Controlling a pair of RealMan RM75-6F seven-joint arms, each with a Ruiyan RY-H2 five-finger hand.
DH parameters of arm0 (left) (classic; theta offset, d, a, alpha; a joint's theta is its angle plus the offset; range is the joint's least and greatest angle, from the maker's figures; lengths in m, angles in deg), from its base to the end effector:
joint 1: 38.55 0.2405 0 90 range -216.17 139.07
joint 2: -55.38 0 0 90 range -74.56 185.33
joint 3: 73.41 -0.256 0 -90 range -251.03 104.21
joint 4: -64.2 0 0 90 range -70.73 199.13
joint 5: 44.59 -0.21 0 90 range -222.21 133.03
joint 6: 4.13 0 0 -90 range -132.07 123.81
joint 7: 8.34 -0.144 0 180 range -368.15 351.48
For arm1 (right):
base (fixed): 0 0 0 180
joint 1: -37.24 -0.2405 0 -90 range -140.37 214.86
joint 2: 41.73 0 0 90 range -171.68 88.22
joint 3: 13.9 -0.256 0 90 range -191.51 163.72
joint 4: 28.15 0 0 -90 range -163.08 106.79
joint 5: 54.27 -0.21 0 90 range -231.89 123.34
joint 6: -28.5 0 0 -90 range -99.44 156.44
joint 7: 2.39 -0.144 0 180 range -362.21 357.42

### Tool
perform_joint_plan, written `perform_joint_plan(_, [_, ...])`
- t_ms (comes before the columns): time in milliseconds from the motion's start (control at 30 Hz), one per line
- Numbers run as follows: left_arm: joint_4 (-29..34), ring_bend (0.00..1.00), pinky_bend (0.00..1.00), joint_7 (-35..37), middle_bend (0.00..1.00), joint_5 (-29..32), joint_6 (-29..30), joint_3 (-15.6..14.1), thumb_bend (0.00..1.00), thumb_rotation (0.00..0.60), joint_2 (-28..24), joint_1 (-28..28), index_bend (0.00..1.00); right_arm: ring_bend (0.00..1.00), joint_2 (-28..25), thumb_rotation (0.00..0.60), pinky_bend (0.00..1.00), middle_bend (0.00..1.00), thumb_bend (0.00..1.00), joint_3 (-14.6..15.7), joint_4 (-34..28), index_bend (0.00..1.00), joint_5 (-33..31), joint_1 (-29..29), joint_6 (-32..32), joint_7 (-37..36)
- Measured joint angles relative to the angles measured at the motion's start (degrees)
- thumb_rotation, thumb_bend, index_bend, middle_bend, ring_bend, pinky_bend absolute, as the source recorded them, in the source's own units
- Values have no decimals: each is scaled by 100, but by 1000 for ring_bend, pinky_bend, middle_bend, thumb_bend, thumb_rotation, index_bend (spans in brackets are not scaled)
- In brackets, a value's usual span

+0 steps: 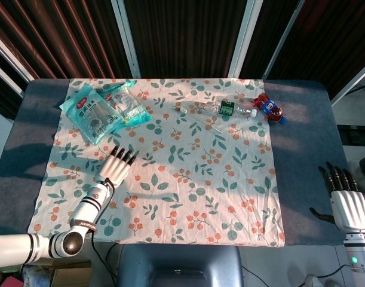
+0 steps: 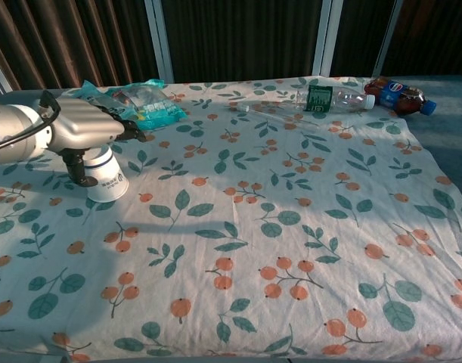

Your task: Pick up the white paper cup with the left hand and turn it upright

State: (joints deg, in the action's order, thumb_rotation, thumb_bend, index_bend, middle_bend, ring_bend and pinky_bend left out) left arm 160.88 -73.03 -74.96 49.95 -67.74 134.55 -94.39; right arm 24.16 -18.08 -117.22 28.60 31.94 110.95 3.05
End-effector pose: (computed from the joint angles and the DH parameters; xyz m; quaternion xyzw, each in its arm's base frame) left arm -0.1353 0.3574 0.0094 -0.8349 -0.2210 -0.1183 0.4901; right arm -0.3261 -0.1889 0.1551 0.6037 -0.3690 0.3406 0.6192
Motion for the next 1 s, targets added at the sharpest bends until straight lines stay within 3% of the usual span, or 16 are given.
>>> perform_joint_plan(533, [-581,0,0,-635,0,871,320,-596,313,600,363,-579,0,0,59,600,0,0,0,-7,88,0,-86,-8,-72,-1])
perform_joint_plan(767, [-634,0,0,-598,4,732,389,-717,401,600,408,-645,4,0,71,600,0,0,0,-12,100,0,-101,-5,-74,0])
perform_joint_plan(1000, [-776,0,0,-570,64,490,491,-867,427,600,503,-652,83,0,92,600,0,0,0,-3,119,0,-120,-18,-117,41])
